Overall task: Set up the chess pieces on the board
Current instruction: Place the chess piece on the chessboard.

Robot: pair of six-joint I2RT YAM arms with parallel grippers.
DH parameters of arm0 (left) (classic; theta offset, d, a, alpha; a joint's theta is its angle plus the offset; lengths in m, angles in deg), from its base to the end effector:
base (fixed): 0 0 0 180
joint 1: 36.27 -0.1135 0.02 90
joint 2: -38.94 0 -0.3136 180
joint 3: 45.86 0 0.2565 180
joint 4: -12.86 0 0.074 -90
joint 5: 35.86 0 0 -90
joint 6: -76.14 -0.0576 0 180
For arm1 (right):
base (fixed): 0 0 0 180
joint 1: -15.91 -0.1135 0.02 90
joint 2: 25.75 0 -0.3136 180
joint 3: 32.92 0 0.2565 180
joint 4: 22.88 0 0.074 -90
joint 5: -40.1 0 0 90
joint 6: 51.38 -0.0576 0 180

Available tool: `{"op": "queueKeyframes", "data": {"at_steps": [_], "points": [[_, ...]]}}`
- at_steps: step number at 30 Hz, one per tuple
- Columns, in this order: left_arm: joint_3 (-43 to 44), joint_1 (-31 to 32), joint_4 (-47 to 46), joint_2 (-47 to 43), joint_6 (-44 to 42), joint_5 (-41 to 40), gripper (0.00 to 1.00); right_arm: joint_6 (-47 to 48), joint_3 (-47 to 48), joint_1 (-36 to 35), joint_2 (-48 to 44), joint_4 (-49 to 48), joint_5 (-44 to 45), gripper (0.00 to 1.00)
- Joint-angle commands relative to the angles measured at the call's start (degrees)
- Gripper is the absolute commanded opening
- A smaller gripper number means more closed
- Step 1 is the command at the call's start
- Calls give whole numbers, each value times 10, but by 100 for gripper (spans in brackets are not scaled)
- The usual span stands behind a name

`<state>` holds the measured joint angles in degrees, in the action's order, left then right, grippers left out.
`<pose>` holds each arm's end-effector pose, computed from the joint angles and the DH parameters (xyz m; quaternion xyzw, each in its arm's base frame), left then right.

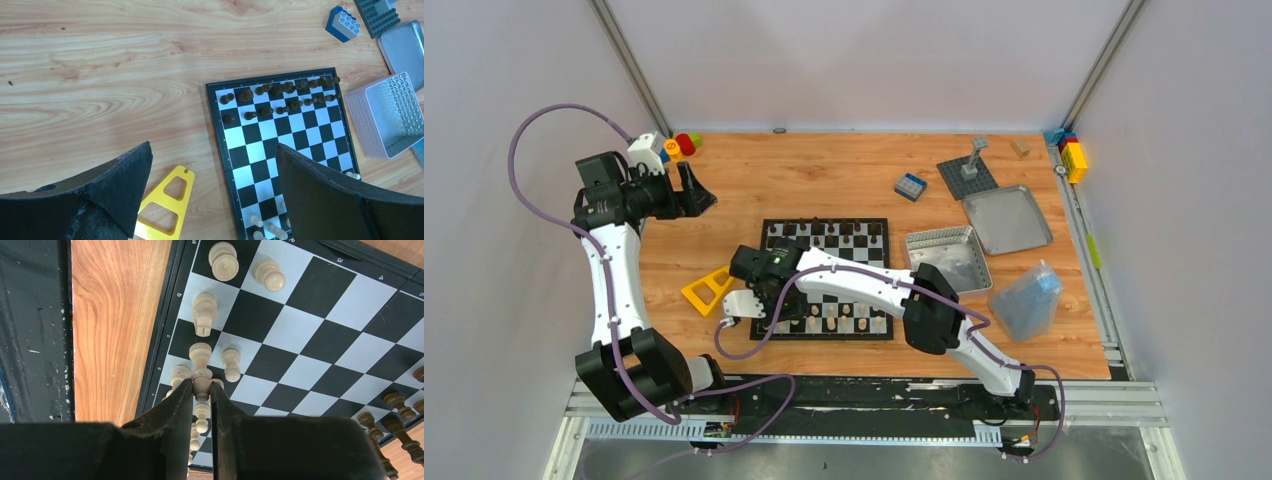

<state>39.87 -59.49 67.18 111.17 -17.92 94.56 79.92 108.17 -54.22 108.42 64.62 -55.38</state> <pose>0.2563 0.0693 0.3950 -0.0003 0.8653 -0.2132 0.4536 0.1697 0.4859 0.2398 -0.8247 0.5575 0.0666 0.0676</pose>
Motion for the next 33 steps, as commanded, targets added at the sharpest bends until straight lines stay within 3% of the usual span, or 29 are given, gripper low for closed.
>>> {"op": "queueKeyframes", "data": {"at_steps": [1,33], "points": [[-2,-2,-19,-2,-10,10,100,13,17,-8,0,1,7,0],[-6,-2,-19,-1,-11,16,100,18,-9,-17,7,0,29,1]]}}
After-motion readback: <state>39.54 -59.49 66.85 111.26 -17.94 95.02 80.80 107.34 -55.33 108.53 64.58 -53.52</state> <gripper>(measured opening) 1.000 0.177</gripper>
